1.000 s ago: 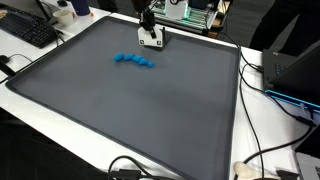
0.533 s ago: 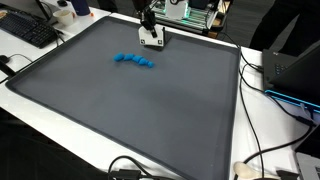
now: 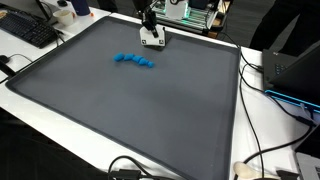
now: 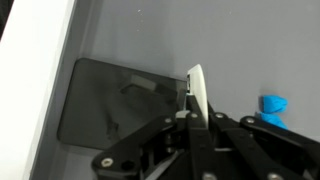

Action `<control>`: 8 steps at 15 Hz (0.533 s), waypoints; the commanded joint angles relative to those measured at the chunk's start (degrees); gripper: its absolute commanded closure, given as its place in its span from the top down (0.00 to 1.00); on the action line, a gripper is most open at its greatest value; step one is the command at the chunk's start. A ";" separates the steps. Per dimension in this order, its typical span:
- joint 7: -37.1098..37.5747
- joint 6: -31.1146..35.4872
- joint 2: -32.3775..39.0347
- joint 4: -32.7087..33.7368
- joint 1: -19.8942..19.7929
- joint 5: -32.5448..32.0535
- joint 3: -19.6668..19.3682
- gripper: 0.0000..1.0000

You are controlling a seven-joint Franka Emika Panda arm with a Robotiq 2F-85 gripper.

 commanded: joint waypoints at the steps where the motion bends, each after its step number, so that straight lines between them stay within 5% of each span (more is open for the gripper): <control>1: -0.60 1.06 1.38 0.03 -0.18 1.00 -0.31 0.01; 8: -0.52 0.84 3.10 0.83 -0.12 1.10 -0.36 0.01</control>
